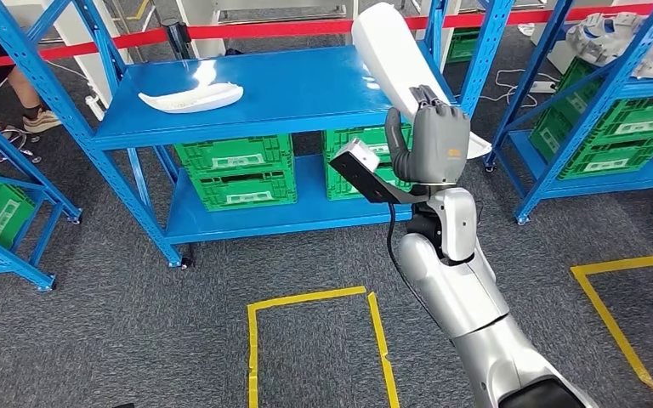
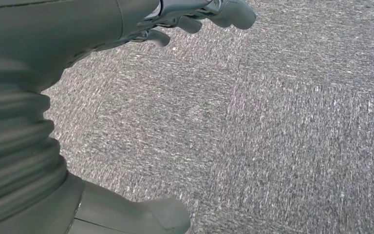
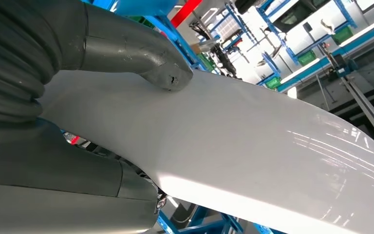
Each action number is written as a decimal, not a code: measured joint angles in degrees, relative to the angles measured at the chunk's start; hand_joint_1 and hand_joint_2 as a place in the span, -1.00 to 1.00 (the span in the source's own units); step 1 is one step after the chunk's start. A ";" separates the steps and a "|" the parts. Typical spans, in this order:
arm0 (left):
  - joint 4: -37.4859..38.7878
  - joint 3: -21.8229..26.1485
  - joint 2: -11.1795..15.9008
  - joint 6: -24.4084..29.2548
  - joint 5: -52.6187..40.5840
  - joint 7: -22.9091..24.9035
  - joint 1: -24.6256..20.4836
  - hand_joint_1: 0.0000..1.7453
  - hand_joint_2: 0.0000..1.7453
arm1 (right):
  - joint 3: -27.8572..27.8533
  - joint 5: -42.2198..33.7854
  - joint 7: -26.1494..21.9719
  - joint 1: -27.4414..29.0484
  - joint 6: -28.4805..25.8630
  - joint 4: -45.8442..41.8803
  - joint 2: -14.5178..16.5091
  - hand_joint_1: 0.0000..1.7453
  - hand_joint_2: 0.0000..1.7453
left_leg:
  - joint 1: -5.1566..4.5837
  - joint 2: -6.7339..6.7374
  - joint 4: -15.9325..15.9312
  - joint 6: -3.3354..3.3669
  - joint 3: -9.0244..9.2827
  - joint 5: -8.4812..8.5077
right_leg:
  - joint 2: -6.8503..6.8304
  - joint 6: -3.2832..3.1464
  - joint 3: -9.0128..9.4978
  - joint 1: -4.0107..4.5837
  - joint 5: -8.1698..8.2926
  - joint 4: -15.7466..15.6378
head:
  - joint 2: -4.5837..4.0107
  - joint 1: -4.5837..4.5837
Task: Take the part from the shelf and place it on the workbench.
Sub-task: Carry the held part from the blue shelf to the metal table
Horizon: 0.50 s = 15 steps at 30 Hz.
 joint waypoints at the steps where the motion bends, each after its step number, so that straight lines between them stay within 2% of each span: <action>1: -0.01 0.00 -0.07 0.00 -0.01 0.01 -0.01 -1.00 1.00 | -0.17 -0.15 -0.08 -0.11 -0.01 0.01 0.02 1.00 1.00 | 0.22 0.19 -0.67 0.21 0.28 0.52 | 0.07 0.25 -0.41 0.08 -0.65 0.78 | 0.00 0.08; 2: -0.01 0.00 -0.13 0.00 -0.01 0.01 -0.01 -1.00 1.00 | -0.32 -0.28 -0.16 -0.20 -0.03 0.01 0.01 1.00 1.00 | 0.46 0.46 -1.25 0.34 0.41 0.96 | 0.12 0.49 -1.34 0.11 -1.91 2.73 | 0.00 0.20; 4: -0.01 0.01 -0.16 0.00 -0.01 0.01 0.02 -1.00 1.00 | -0.51 -0.61 -0.34 -0.14 -0.09 0.03 -0.04 1.00 1.00 | 0.54 0.97 -1.33 0.53 0.19 1.17 | 0.14 0.97 -4.62 -0.17 -5.41 9.60 | 0.00 0.41; 5: 0.00 0.02 -0.16 0.00 -0.01 0.01 0.04 -1.00 1.00 | -0.63 -0.78 -0.39 0.05 -0.14 0.04 -0.08 1.00 1.00 | 0.56 1.20 -1.19 0.50 0.02 1.14 | 0.12 1.24 -6.13 -0.35 -6.54 12.74 | 0.00 0.46; 6: 0.01 0.02 -0.19 0.00 0.00 0.01 0.06 -1.00 1.00 | -0.79 -0.98 -0.43 0.27 -0.21 0.04 -0.14 1.00 1.00 | 0.64 1.43 -0.95 0.42 -0.17 1.08 | 0.08 1.51 -6.83 -0.57 -6.64 14.18 | 0.00 0.48; 7: 0.01 0.02 -0.22 0.00 0.01 0.01 0.07 -1.00 1.00 | -0.97 -1.20 -0.46 0.42 -0.28 0.04 -0.19 1.00 1.00 | 0.77 1.68 -0.63 0.26 -0.38 0.97 | -0.02 1.76 -6.46 -0.77 -5.74 13.44 | 0.00 0.51; 9: 0.01 0.02 -0.27 0.00 0.09 -0.01 0.08 -1.00 1.00 | -1.36 -1.67 -0.47 0.49 -0.39 0.03 -0.25 1.00 1.00 | 1.13 2.20 0.46 -0.43 -0.87 0.48 | -1.15 2.17 -3.09 -1.11 -2.56 6.77 | 0.00 0.59; 10: 0.01 0.03 -0.20 0.01 0.14 -0.03 0.08 -1.00 1.00 | -1.49 -1.91 -0.48 0.47 -0.42 0.02 -0.24 1.00 1.00 | 1.14 2.43 1.10 -0.90 -1.12 0.13 | -1.88 2.11 -1.59 -1.09 -1.48 3.70 | 0.00 0.67; 11: 0.00 0.03 -0.15 0.04 0.18 -0.07 0.10 -1.00 1.00 | -1.61 -2.12 -0.49 0.46 -0.44 0.01 -0.24 1.00 1.00 | 1.10 2.64 1.61 -1.39 -1.31 -0.18 | -2.40 1.72 -0.66 -1.03 -0.95 1.75 | 0.00 0.70; 12: 0.00 0.05 -0.08 0.08 0.21 -0.10 0.13 -1.00 1.00 | -1.72 -2.34 -0.49 0.45 -0.48 -0.01 -0.24 1.00 1.00 | 1.01 2.89 1.89 -1.84 -1.39 -0.40 | -2.57 1.16 -0.51 -0.90 -1.00 1.19 | 0.00 0.71; 14: 0.00 0.11 -0.06 0.17 0.26 -0.15 0.18 -1.00 1.00 | -1.93 -2.65 -0.51 0.46 -0.59 -0.04 -0.25 1.00 1.00 | 1.03 3.50 1.79 -2.56 -1.24 -0.50 | -1.63 -0.10 -0.87 -0.78 -0.84 1.47 | 0.00 0.61; 15: 0.01 0.15 -0.06 0.20 0.30 -0.17 0.20 -1.00 1.00 | -2.02 -2.79 -0.53 0.45 -0.64 -0.07 -0.24 1.00 1.00 | 1.15 3.32 1.91 -2.89 -1.26 -0.73 | -1.22 -0.53 -0.96 -0.83 -0.67 1.36 | 0.00 0.55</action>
